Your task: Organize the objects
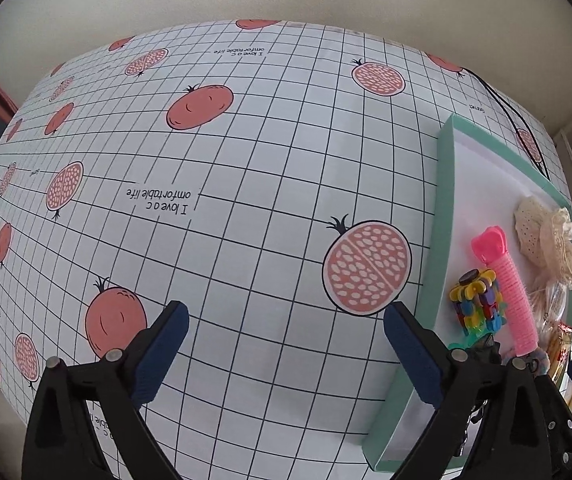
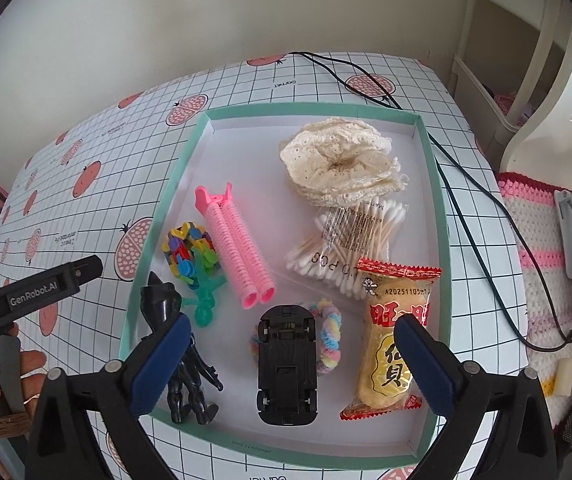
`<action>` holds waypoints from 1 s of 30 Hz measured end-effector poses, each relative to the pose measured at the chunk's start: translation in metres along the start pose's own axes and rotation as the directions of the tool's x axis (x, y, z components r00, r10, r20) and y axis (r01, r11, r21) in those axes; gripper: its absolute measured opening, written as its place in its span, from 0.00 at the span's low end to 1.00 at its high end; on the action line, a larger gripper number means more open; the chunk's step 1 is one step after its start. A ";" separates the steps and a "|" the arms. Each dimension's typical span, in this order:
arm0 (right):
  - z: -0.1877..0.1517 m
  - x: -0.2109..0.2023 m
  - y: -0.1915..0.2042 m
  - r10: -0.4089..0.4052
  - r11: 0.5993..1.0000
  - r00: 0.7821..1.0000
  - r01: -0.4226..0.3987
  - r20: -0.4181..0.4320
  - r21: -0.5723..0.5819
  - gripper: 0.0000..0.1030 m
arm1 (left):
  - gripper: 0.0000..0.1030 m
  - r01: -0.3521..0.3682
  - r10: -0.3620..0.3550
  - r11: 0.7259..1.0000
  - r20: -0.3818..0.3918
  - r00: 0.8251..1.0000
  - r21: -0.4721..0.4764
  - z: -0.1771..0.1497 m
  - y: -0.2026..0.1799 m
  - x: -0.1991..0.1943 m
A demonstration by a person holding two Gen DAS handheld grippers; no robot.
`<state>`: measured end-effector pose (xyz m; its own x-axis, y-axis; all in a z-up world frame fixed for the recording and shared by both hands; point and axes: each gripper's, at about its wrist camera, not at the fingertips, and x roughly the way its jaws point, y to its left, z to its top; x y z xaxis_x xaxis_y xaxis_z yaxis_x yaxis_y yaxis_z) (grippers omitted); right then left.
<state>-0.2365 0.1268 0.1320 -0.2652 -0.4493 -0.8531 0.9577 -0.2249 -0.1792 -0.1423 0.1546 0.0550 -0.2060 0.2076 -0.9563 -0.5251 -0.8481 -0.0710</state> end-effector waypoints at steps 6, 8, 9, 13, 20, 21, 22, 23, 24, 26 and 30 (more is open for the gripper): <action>0.001 -0.004 0.000 0.002 1.000 1.000 -0.002 0.012 0.002 1.00 | 0.95 0.010 -0.009 1.000 0.041 0.999 -0.027 0.003 0.006 -0.013; 0.001 -0.008 0.000 0.003 1.000 1.000 -0.003 0.018 0.006 1.00 | 0.95 0.021 -0.019 0.999 0.055 0.998 -0.034 0.005 0.008 -0.018; 0.002 -0.010 0.001 0.004 1.000 1.000 -0.004 0.022 0.010 1.00 | 0.95 0.028 -0.026 0.999 0.062 0.998 -0.040 0.005 0.009 -0.020; 0.002 -0.021 0.003 0.014 0.999 0.999 -0.015 0.042 0.030 1.00 | 0.95 0.030 -0.027 0.999 0.103 0.994 -0.030 0.003 0.008 -0.036; -0.004 -0.036 0.004 -0.009 0.999 0.998 0.007 0.067 0.035 1.00 | 0.95 0.071 -0.072 0.997 0.149 0.986 0.016 -0.005 0.003 -0.064; -0.005 -0.038 0.003 -0.011 0.999 0.997 0.008 0.072 0.035 1.00 | 0.95 0.077 -0.080 0.997 0.159 0.984 0.028 -0.007 0.003 -0.067; -0.007 -0.041 0.003 -0.021 0.999 0.997 0.019 0.079 0.026 1.00 | 0.95 0.075 -0.080 0.997 0.166 0.983 0.035 -0.009 0.004 -0.070; -0.009 -0.045 0.005 -0.037 0.999 0.995 0.036 0.089 0.009 1.00 | 0.95 0.073 -0.078 0.997 0.168 0.983 0.035 -0.011 0.005 -0.073; -0.011 -0.049 0.006 -0.051 0.999 0.994 0.052 0.101 -0.011 1.00 | 0.95 0.082 -0.085 0.996 0.170 0.982 0.029 -0.013 0.007 -0.075; -0.017 -0.057 0.007 -0.055 0.998 0.991 0.060 0.120 -0.035 1.00 | 0.95 0.107 -0.110 0.994 0.177 0.978 0.027 -0.017 0.012 -0.080; -0.033 -0.069 0.006 -0.032 0.998 0.987 0.041 0.158 -0.054 1.00 | 0.95 0.101 -0.110 0.994 0.217 0.970 0.053 -0.032 0.021 -0.086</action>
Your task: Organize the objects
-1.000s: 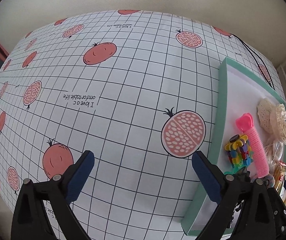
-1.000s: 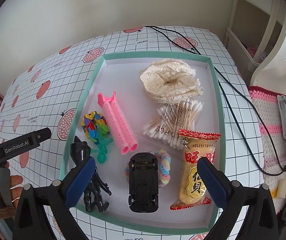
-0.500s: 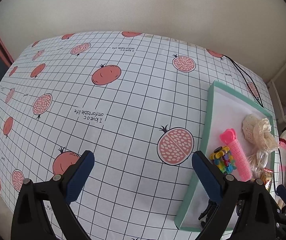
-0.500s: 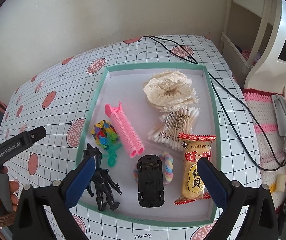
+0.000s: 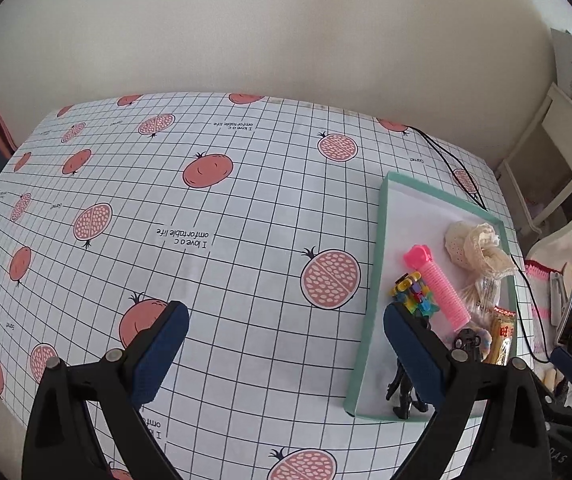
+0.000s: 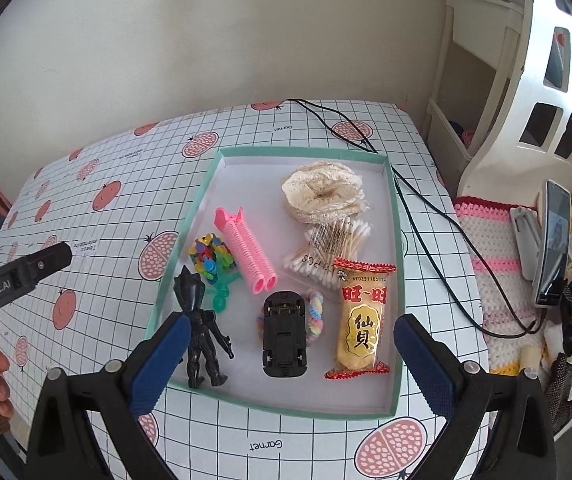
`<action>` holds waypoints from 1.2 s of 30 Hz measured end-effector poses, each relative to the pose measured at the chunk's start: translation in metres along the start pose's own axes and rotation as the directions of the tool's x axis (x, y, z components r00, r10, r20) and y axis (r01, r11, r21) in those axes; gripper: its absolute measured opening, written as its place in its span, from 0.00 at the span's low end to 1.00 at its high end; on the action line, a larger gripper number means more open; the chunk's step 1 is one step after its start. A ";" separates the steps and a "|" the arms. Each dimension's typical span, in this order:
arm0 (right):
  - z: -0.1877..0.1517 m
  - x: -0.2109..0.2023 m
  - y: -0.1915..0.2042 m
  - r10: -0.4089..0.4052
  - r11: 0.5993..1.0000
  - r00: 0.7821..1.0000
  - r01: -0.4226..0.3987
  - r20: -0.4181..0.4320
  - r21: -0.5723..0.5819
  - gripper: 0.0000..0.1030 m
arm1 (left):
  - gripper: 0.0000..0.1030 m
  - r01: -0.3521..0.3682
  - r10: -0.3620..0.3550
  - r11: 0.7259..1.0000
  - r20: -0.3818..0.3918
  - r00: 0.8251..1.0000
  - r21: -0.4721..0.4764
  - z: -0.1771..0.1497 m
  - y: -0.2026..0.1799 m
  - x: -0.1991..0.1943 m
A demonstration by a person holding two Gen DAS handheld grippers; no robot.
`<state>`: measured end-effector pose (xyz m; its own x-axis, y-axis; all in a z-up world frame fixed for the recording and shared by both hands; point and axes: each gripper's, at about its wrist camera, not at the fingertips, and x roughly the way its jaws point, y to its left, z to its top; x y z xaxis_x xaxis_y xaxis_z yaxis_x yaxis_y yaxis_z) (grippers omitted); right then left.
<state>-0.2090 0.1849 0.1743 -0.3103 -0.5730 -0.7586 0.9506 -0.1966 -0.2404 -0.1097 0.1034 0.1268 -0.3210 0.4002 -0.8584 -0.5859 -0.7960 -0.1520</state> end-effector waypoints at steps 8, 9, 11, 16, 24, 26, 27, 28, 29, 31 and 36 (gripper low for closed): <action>-0.050 0.008 -0.003 0.022 1.000 1.000 -0.022 0.009 -0.004 1.00 | 0.95 0.016 -0.017 0.999 0.017 1.000 0.046 -0.044 0.027 0.012; -0.056 0.010 -0.005 0.022 1.000 1.000 -0.022 0.008 -0.004 1.00 | 0.95 0.014 -0.015 0.998 0.021 1.000 0.055 -0.049 0.030 0.014; -0.068 0.014 -0.007 0.011 1.000 1.000 -0.011 0.005 -0.014 1.00 | 0.95 0.002 -0.006 0.997 0.044 0.999 0.077 -0.061 0.036 0.015; -0.094 0.019 -0.009 -0.011 0.999 1.000 0.011 0.017 -0.048 1.00 | 0.95 -0.011 0.001 0.994 0.088 0.996 0.112 -0.088 0.051 0.019; -0.111 0.034 -0.016 -0.035 0.998 0.999 0.035 0.005 -0.051 1.00 | 0.95 -0.009 0.000 0.995 0.089 0.996 0.098 -0.099 0.069 0.029; -0.114 0.037 -0.017 -0.036 0.998 0.999 0.036 0.003 -0.052 1.00 | 0.95 -0.013 0.003 0.991 0.081 0.997 0.130 -0.106 0.067 0.035; -0.116 0.038 -0.018 -0.041 0.998 0.999 0.041 0.003 -0.052 1.00 | 0.95 -0.018 0.008 0.990 0.079 0.997 0.137 -0.109 0.067 0.038; -0.117 0.040 -0.019 -0.049 0.997 0.999 0.049 0.005 -0.055 1.00 | 0.95 -0.019 0.008 0.989 0.078 0.997 0.145 -0.113 0.067 0.040; -0.118 0.041 -0.019 -0.053 0.997 0.999 0.054 0.008 -0.058 1.00 | 0.95 -0.020 0.008 0.988 0.078 0.997 0.150 -0.115 0.067 0.042; -0.119 0.045 -0.020 -0.057 0.997 0.998 0.057 0.006 -0.057 1.00 | 0.95 -0.026 0.013 0.986 0.081 0.997 0.162 -0.119 0.066 0.046; -0.122 0.054 -0.025 -0.067 0.997 0.998 0.067 -0.001 -0.041 1.00 | 0.95 -0.038 0.024 0.985 0.088 0.996 0.166 -0.124 0.070 0.050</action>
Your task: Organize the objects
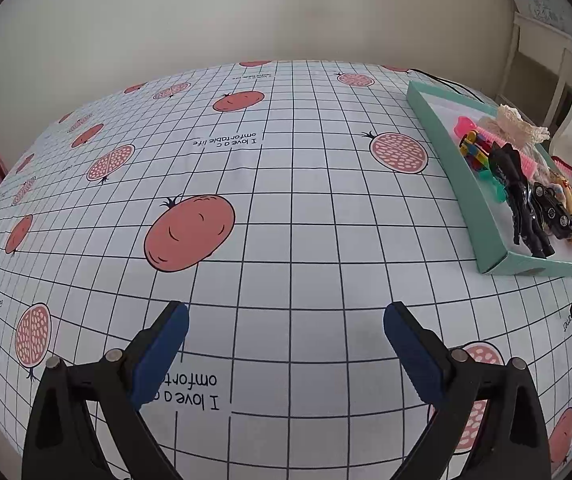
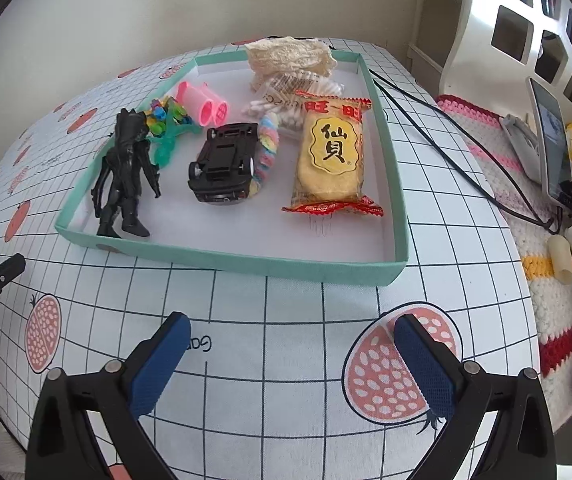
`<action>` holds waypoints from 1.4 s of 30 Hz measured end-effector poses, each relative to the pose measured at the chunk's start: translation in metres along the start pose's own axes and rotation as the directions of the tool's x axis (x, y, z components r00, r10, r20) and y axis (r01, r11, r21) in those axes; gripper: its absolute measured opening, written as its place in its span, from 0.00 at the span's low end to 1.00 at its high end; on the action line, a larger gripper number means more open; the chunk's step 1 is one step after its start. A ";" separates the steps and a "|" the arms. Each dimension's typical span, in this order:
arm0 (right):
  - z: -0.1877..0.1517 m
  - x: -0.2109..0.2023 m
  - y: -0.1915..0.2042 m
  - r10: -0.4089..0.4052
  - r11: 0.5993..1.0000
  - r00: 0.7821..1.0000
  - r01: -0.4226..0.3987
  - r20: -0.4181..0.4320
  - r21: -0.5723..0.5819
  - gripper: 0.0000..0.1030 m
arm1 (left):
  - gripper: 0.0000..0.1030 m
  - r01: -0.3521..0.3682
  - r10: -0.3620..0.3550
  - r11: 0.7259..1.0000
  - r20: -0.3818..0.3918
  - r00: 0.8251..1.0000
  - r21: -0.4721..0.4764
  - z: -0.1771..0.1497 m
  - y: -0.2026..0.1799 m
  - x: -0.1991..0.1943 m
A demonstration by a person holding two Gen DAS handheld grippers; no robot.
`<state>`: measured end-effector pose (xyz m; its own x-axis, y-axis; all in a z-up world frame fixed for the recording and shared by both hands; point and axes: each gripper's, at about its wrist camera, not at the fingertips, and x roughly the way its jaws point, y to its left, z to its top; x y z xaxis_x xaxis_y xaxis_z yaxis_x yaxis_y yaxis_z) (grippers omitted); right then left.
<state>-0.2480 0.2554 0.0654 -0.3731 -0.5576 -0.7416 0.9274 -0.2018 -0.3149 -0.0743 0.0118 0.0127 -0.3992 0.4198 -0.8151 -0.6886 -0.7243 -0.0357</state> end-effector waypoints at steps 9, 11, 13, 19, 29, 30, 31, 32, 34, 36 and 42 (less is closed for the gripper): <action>0.000 0.003 0.002 -0.028 0.999 0.999 0.028 0.036 -0.015 1.00 | 0.95 0.016 -0.016 0.999 -0.018 1.000 -0.047 -0.002 0.010 0.011; 0.001 0.004 0.001 -0.029 0.999 0.999 0.030 0.042 -0.014 1.00 | 0.95 0.015 -0.016 0.999 -0.014 1.000 -0.046 -0.003 0.010 0.012; 0.001 0.004 0.001 -0.030 0.999 0.998 0.031 0.050 -0.014 1.00 | 0.96 0.018 -0.019 0.999 -0.012 1.000 -0.043 -0.003 0.010 0.012; 0.000 0.004 0.001 -0.035 0.999 0.997 0.036 0.066 -0.012 1.00 | 0.96 0.017 -0.017 0.999 -0.010 1.000 -0.046 -0.006 0.010 0.009; -0.002 0.003 0.004 -0.036 0.999 0.996 0.038 0.076 -0.022 1.00 | 0.97 0.010 -0.010 0.998 -0.009 1.000 -0.060 -0.011 0.011 0.006; -0.003 0.003 0.005 -0.035 0.999 0.996 0.037 0.077 -0.023 1.00 | 0.97 0.011 -0.011 0.998 -0.009 1.000 -0.060 -0.011 0.011 0.007; -0.003 0.003 0.005 -0.036 0.999 0.996 0.038 0.078 -0.023 1.00 | 0.97 0.011 -0.012 0.998 -0.008 1.000 -0.060 -0.011 0.011 0.007; -0.003 0.003 0.005 -0.036 0.999 0.996 0.038 0.078 -0.022 1.00 | 0.97 0.011 -0.012 0.998 -0.008 1.000 -0.060 -0.012 0.011 0.006; -0.003 0.003 0.005 -0.036 0.999 0.996 0.038 0.079 -0.023 1.00 | 0.97 0.011 -0.012 0.998 -0.008 1.000 -0.060 -0.012 0.011 0.006; -0.004 0.003 0.005 -0.037 0.999 0.996 0.039 0.080 -0.023 1.00 | 0.97 0.011 -0.012 0.998 -0.008 1.000 -0.060 -0.012 0.011 0.006; -0.003 0.003 0.007 -0.040 0.999 0.996 0.043 0.084 -0.027 1.00 | 0.97 0.004 -0.005 0.998 -0.009 1.000 -0.064 -0.012 0.012 0.007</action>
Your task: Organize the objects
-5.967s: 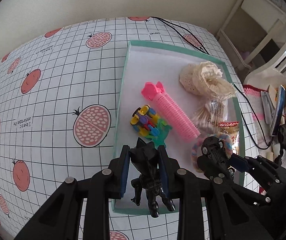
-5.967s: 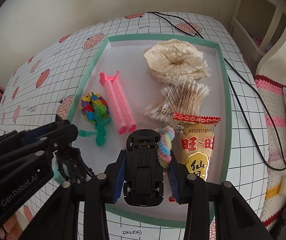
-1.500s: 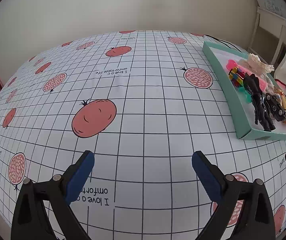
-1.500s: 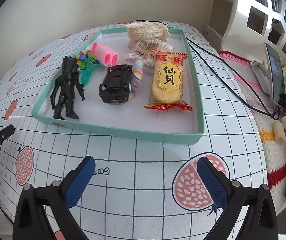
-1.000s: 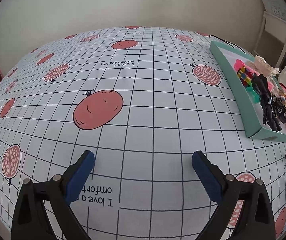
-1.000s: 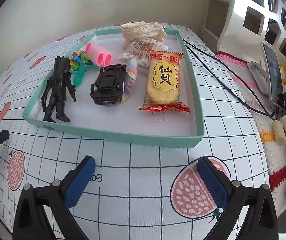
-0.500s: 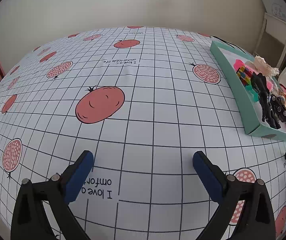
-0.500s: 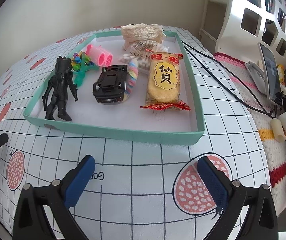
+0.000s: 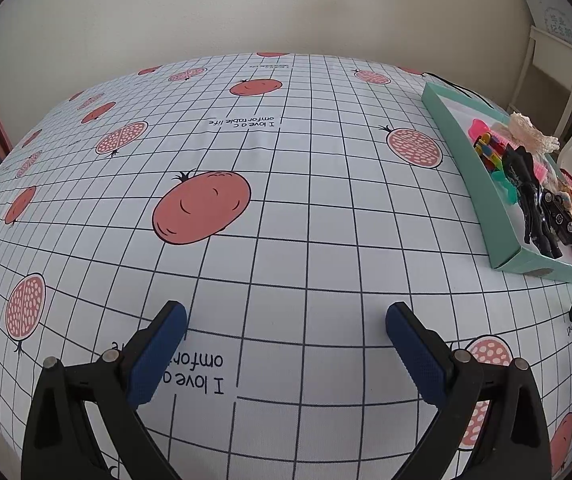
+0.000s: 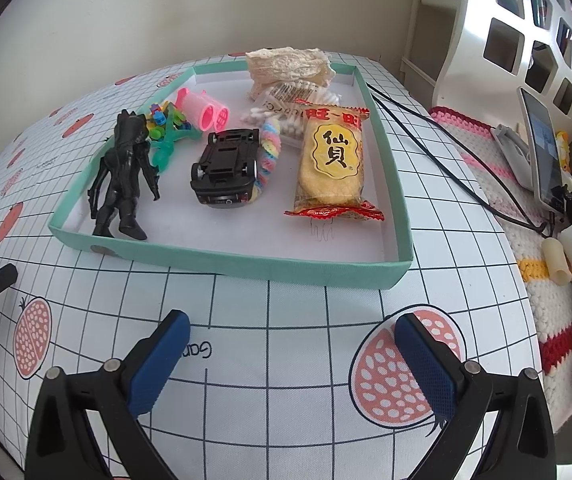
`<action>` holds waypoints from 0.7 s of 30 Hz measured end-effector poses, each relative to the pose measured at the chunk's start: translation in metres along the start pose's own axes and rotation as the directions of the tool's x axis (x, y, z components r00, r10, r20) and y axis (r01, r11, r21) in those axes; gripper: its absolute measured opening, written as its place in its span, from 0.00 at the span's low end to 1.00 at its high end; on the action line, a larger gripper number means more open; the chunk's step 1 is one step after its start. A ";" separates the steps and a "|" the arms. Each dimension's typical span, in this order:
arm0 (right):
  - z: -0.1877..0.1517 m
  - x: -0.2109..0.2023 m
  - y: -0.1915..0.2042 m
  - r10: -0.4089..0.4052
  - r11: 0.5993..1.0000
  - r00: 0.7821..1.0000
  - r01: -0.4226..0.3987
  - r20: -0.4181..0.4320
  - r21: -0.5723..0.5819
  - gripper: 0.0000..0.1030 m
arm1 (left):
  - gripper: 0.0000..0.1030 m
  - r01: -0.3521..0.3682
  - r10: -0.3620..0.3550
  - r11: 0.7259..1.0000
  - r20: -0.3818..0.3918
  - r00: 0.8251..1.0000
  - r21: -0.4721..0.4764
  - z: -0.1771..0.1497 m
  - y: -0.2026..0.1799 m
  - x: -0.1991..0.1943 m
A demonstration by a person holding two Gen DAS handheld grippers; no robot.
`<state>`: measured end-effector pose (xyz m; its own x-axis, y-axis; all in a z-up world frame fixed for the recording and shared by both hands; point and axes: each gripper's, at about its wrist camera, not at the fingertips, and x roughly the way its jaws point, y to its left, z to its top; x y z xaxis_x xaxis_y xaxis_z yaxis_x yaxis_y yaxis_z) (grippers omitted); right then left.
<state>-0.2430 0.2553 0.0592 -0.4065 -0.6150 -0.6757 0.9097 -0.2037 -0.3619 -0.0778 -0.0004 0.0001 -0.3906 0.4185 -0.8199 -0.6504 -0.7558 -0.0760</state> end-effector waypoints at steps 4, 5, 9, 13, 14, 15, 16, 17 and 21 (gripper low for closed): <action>-0.001 -0.001 0.008 0.009 1.000 1.000 -0.009 0.004 -0.021 1.00 | 1.00 0.000 0.000 1.000 -0.005 1.000 0.005 -0.001 -0.003 0.001; 0.000 -0.001 0.010 0.012 1.000 1.000 -0.011 0.004 -0.026 1.00 | 1.00 0.000 0.000 1.000 -0.004 1.000 0.007 -0.001 -0.004 0.000; 0.001 0.000 0.016 0.020 0.999 1.000 -0.020 0.007 -0.044 1.00 | 1.00 0.002 -0.002 1.000 -0.004 1.000 0.012 -0.002 -0.009 0.000; 0.002 0.000 0.022 0.033 0.998 0.999 -0.032 0.008 -0.061 1.00 | 1.00 0.017 -0.017 0.999 -0.005 1.000 0.036 -0.003 -0.017 -0.001; 0.002 0.000 0.025 0.036 0.997 0.999 -0.036 0.008 -0.065 1.00 | 1.00 0.019 -0.018 0.999 -0.005 1.000 0.039 -0.003 -0.019 -0.001; 0.000 -0.001 0.028 0.036 0.997 0.999 -0.036 0.009 -0.071 1.00 | 1.00 0.019 -0.019 0.999 -0.006 1.000 0.039 -0.003 -0.020 -0.001; 0.001 -0.001 0.029 0.041 0.996 0.999 -0.040 0.009 -0.074 1.00 | 1.00 0.020 -0.019 0.999 -0.006 1.000 0.039 -0.003 -0.021 -0.001; 0.001 0.000 0.030 0.044 0.996 0.999 -0.043 0.008 -0.078 1.00 | 1.00 0.021 -0.020 0.999 -0.006 1.000 0.042 -0.003 -0.022 -0.001; 0.002 0.001 0.036 0.052 0.995 0.999 -0.051 0.006 -0.091 1.00 | 1.00 0.028 -0.027 0.998 -0.008 1.000 0.050 -0.003 -0.026 -0.001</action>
<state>-0.2102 0.2459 0.0468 -0.3586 -0.6292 -0.6896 0.9176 -0.1019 -0.3843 -0.0580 0.0171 0.0014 -0.3674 0.4348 -0.8222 -0.6926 -0.7179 -0.0701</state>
